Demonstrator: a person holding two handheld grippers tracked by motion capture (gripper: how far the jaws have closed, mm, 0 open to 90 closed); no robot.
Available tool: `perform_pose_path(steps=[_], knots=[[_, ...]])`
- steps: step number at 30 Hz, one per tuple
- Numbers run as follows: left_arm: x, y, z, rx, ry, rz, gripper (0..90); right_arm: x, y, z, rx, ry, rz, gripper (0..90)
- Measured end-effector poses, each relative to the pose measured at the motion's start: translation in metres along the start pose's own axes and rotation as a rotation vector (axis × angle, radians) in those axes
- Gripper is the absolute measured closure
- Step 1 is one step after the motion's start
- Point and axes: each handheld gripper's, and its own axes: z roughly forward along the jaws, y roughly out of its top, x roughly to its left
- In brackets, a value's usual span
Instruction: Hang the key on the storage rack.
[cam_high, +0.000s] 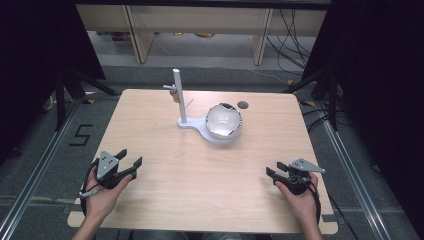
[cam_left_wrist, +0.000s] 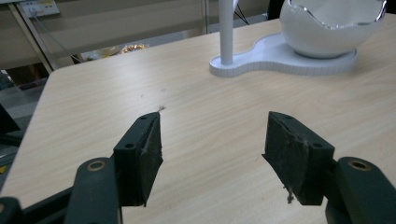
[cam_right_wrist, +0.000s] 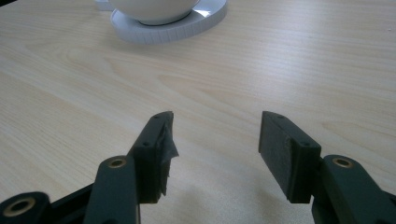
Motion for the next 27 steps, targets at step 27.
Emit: perform_pose_path(steps=[27], knots=[[-0.006,-0.032,0.005,-0.039,0.02,0.034,30.5,0.0,0.0,0.001,-0.004,-0.009,-0.055,45.5]])
